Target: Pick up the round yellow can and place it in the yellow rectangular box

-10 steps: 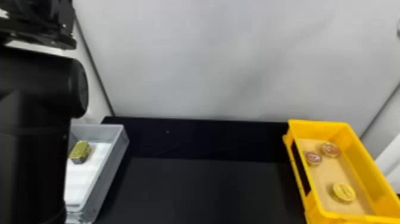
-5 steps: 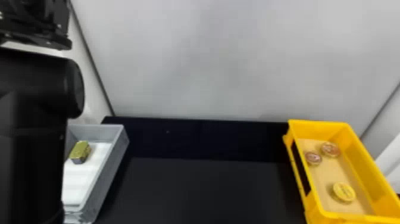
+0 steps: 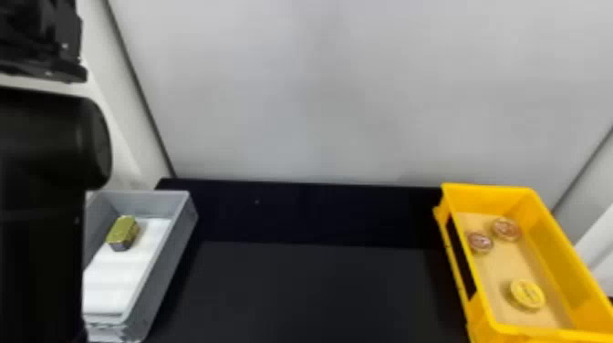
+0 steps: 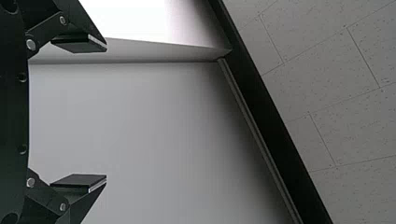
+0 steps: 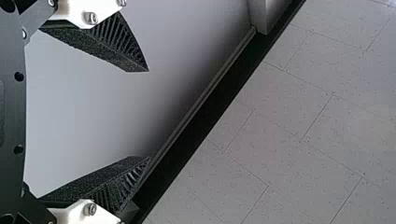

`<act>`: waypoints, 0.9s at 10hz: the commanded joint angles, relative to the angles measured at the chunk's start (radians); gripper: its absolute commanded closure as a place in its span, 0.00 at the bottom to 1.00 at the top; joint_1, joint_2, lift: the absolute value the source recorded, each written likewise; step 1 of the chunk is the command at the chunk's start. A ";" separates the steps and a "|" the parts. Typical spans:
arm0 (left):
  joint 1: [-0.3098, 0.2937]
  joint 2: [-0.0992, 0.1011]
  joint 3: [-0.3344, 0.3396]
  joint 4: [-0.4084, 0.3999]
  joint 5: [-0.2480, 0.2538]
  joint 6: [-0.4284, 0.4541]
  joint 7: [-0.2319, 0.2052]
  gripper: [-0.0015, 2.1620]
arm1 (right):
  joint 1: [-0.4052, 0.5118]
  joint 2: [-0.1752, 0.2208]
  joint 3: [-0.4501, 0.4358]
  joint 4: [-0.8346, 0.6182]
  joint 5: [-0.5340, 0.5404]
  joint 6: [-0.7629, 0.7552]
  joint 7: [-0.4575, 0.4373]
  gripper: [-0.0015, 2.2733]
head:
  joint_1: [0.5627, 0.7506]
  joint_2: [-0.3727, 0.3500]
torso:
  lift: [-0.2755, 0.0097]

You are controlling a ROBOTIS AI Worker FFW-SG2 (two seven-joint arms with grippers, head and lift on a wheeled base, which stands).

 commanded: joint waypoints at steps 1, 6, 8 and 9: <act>0.080 -0.029 0.073 -0.032 -0.002 -0.018 0.006 0.12 | -0.004 0.089 0.028 0.035 -0.059 -0.002 0.010 0.06 | 0.53 0.59 | 0.93; 0.170 -0.035 0.188 -0.088 -0.022 -0.022 0.015 0.13 | 0.031 0.314 0.118 0.027 0.023 0.139 0.051 0.05 | 0.53 0.59 | 0.93; 0.189 -0.043 0.194 -0.084 -0.036 -0.021 0.023 0.13 | 0.051 0.297 0.135 0.068 0.012 0.113 0.005 0.05 | 0.53 0.59 | 0.93; 0.195 -0.049 0.194 -0.071 -0.039 -0.015 0.023 0.13 | 0.077 0.312 0.127 0.071 0.027 0.090 -0.009 0.05 | 0.53 0.59 | 0.93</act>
